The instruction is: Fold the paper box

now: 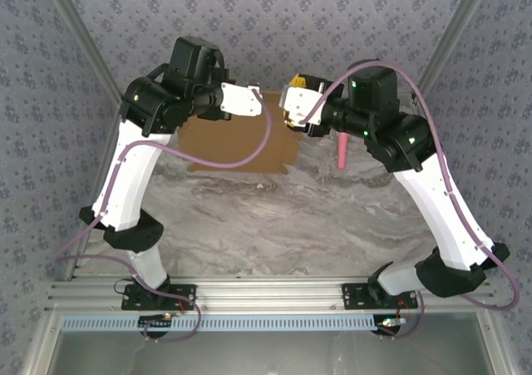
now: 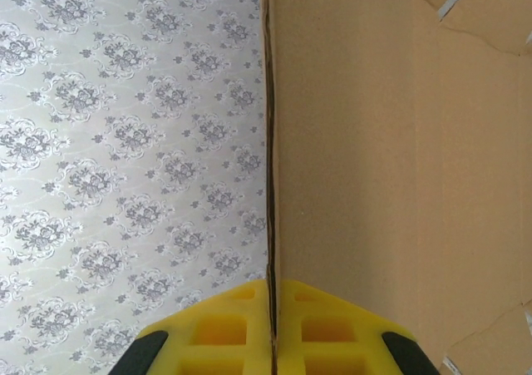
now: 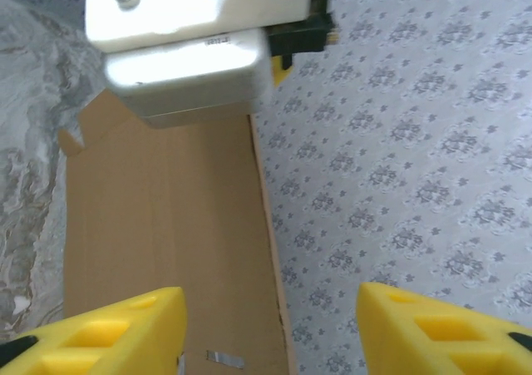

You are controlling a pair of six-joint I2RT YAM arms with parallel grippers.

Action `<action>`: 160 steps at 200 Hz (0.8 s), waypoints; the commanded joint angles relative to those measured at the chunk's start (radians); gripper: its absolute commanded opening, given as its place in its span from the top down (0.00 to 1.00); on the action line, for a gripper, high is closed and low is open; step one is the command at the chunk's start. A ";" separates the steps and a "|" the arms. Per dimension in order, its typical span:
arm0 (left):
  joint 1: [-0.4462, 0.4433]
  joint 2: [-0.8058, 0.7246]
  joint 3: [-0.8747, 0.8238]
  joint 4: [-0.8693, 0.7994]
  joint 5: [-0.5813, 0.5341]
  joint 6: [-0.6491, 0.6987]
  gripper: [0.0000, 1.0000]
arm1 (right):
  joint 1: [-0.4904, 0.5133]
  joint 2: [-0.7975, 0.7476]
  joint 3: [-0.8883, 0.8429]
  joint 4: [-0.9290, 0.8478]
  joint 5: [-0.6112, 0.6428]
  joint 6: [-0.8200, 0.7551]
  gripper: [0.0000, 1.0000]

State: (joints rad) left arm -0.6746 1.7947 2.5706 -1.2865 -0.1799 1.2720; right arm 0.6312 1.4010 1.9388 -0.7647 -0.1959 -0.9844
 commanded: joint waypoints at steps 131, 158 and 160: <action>-0.014 0.006 0.028 0.009 0.018 0.029 1.00 | -0.068 0.132 0.112 -0.096 -0.020 -0.059 0.67; -0.015 0.008 0.027 0.013 0.033 0.026 1.00 | -0.073 0.144 0.118 -0.095 -0.042 -0.063 0.71; -0.014 0.009 0.027 0.013 0.034 0.027 1.00 | -0.072 0.146 0.119 -0.096 -0.043 -0.063 0.72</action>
State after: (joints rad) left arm -0.6811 1.8065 2.5710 -1.2835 -0.1719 1.2827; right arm 0.5648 1.5299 2.0171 -0.8246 -0.2050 -1.0088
